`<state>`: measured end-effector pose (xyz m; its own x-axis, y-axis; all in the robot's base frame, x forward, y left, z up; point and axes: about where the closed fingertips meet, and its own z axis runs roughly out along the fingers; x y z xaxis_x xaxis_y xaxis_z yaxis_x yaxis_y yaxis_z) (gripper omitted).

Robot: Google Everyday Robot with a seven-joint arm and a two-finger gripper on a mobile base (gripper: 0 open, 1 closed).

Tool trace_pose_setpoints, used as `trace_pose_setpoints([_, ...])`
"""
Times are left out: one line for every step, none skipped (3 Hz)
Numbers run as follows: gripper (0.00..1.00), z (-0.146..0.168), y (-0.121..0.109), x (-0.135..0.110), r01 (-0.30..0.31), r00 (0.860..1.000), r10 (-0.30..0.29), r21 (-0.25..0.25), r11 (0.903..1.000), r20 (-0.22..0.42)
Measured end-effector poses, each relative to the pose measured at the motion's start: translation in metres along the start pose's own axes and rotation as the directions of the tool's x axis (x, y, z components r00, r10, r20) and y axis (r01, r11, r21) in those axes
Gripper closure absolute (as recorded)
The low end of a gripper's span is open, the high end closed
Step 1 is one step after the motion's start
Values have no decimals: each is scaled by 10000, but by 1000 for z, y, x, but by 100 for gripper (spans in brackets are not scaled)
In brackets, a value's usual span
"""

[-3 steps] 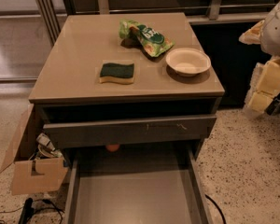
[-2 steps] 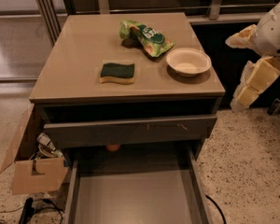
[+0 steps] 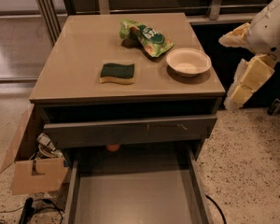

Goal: Place sponge into middle drawer

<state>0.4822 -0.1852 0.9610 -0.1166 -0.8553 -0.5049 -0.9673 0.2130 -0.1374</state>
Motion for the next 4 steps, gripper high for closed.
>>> trace_pose_setpoints([0,7,1,-10,-206,9997,208,209,9996,-95])
trace_pose_setpoints([0,29,-2,-39,-190,9998,190,322,9993,-7])
trace_pose_setpoints([0,56,-10,-70,-307,9995,303,387,9988,116])
trace_pose_setpoints([0,69,-16,-81,-552,9977,527,590,9967,427])
